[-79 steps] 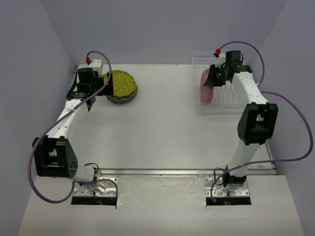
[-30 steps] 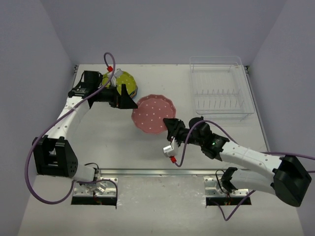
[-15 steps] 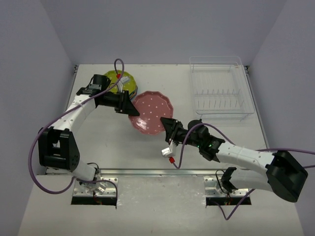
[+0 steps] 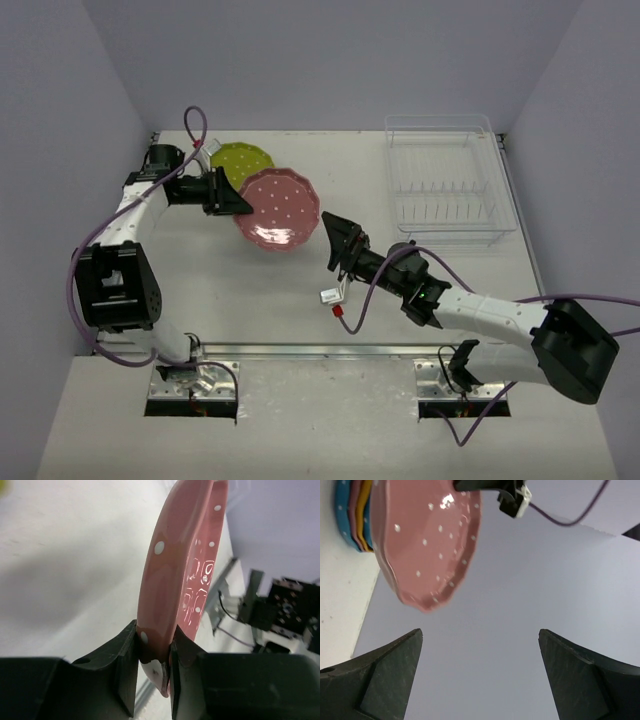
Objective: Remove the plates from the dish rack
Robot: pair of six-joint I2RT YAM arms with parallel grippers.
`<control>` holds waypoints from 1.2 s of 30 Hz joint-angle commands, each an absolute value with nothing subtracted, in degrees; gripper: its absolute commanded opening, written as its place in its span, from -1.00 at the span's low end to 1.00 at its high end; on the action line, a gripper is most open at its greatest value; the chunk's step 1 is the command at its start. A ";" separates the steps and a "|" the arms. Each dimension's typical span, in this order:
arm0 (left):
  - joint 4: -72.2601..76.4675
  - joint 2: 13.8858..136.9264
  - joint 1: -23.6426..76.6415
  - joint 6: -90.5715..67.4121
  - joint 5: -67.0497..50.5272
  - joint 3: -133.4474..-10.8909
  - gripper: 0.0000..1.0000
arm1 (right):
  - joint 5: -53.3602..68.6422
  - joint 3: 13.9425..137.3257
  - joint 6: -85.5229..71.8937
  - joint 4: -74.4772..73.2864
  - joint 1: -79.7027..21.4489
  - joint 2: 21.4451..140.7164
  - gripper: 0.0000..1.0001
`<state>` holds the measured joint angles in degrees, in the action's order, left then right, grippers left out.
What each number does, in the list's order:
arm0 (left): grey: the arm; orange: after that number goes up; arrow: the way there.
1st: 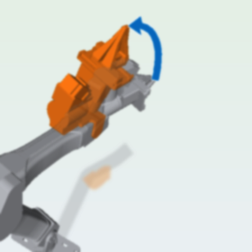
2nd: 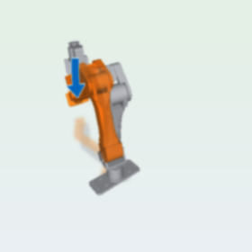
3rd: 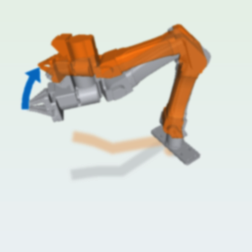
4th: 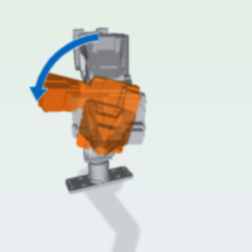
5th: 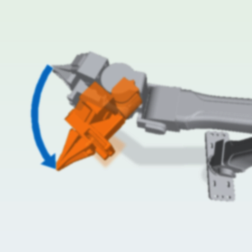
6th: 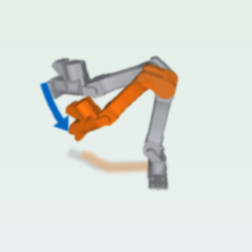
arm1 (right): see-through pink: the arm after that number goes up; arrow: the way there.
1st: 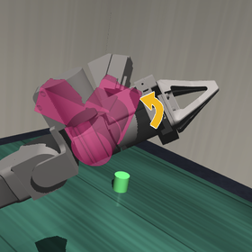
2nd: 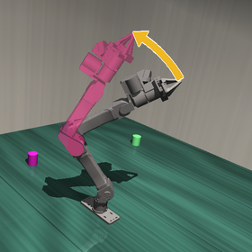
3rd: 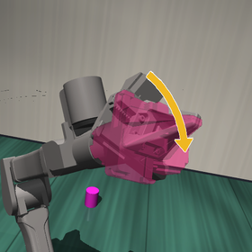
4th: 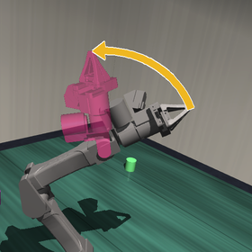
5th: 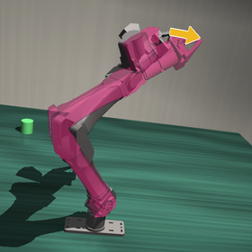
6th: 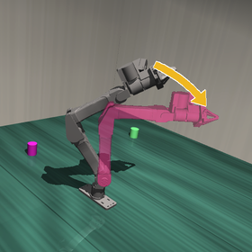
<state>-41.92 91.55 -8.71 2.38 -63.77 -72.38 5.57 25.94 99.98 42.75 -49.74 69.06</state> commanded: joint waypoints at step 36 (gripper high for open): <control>-22.94 118.28 -17.05 -17.14 -37.01 -98.15 -0.64 | -14.05 40.84 70.00 16.23 -47.03 63.80 0.98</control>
<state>-25.61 117.43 -16.71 -18.08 -38.11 -95.20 -12.47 36.39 74.51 17.62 -47.73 63.57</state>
